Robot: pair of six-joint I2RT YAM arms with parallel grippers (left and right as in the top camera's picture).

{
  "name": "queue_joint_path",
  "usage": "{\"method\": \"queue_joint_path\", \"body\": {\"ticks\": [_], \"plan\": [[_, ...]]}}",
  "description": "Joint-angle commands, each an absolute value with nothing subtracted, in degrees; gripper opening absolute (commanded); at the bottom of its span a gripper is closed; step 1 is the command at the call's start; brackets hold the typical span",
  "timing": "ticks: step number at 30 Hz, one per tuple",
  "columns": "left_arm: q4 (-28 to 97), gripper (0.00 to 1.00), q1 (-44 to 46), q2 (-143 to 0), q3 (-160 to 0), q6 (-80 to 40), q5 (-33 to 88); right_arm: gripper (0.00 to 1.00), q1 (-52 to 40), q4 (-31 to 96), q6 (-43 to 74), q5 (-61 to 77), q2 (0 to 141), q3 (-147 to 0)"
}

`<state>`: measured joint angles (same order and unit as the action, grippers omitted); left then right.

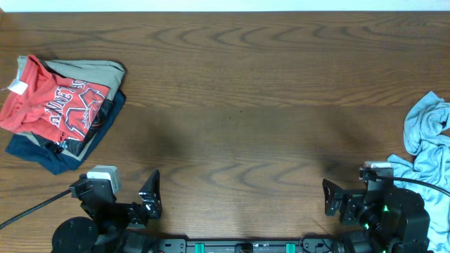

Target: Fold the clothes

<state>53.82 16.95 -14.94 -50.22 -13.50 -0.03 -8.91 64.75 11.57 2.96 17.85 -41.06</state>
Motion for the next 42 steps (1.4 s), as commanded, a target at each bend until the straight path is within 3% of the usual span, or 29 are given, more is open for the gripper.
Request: {"method": "queue_joint_path", "body": {"ticks": [1, 8, 15, 34, 42], "plan": [[53.9, 0.98, 17.1, -14.9, -49.9, -13.6, -0.7, 0.99, -9.0, 64.7, 12.2, 2.6, 16.1, -40.6], [53.9, 0.98, 17.1, -14.9, -49.9, -13.6, -0.7, 0.99, -8.3, 62.6, 11.7, -0.2, 9.6, -38.4], [53.9, 0.98, 17.1, -14.9, -49.9, -13.6, -0.7, 0.99, -5.8, 51.8, 11.5, 0.0, 0.2, -27.8], [53.9, 0.98, 17.1, -14.9, -49.9, -13.6, -0.7, 0.99, -5.7, -1.3, -1.3, 0.3, 0.3, -0.4], [53.9, 0.98, 17.1, -14.9, -49.9, -13.6, -0.7, 0.99, -6.9, 4.4, -8.3, 0.6, 0.3, -0.3]]}}
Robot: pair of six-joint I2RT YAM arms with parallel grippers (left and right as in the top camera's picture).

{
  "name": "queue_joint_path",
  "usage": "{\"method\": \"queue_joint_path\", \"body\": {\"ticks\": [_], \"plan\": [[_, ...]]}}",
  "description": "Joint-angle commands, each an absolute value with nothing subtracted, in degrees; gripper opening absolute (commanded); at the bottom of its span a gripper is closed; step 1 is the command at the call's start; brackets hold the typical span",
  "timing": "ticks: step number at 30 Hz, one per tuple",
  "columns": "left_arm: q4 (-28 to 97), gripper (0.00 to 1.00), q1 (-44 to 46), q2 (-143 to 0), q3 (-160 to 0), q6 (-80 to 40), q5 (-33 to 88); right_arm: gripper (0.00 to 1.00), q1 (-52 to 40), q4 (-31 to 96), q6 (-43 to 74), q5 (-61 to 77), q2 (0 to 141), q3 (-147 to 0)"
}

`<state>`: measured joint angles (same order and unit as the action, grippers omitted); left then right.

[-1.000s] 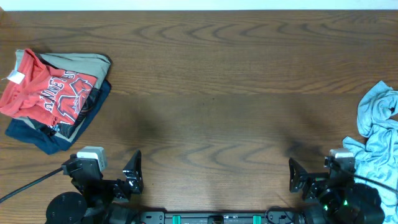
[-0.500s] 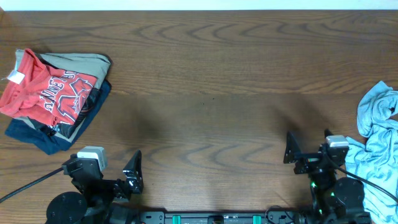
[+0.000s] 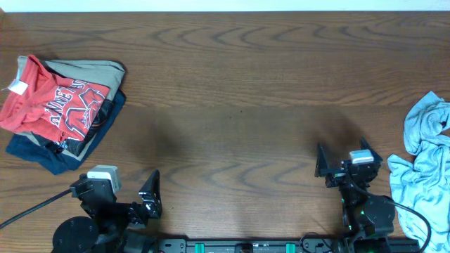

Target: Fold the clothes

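A crumpled light-blue garment [image 3: 424, 165] lies at the table's right edge, partly cut off by the frame. At the far left sits a stack of clothes [image 3: 60, 112]: a red printed shirt on top, a beige piece and a navy piece beneath. My right gripper [image 3: 324, 166] hovers over bare wood left of the blue garment, fingers pointing left and away from it, holding nothing. Near the front edge at the left is my left gripper [image 3: 150, 192], also holding nothing. The overhead angle does not show how wide either gripper's fingers stand.
The brown wooden table [image 3: 232, 84] spans the whole view, with a pale wall strip along its far edge. Both arm bases and a black rail sit along the front edge. A cable trails from the left arm toward the lower left corner.
My right arm has risen from its spot at the front edge and its gripper now sits farther onto the table and slightly left. The left arm and both clothes piles are unchanged.
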<state>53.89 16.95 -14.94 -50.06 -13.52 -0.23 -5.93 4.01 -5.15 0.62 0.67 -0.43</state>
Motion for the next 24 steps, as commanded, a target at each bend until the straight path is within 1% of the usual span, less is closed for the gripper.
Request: {"method": "queue_joint_path", "body": {"ticks": [1, 14, 24], "plan": [[53.9, 0.98, 17.1, -14.9, -49.9, -13.6, -0.7, 0.99, -6.9, 4.1, -8.2, 0.6, 0.3, -0.3], [53.9, 0.98, 17.1, -14.9, -49.9, -13.6, -0.7, 0.99, -3.7, 4.2, -8.2, 0.6, 0.3, -0.3], [53.9, 0.98, 17.1, -14.9, -49.9, -13.6, -0.7, 0.99, -3.7, 4.2, -8.2, 0.6, 0.3, -0.3]]}}
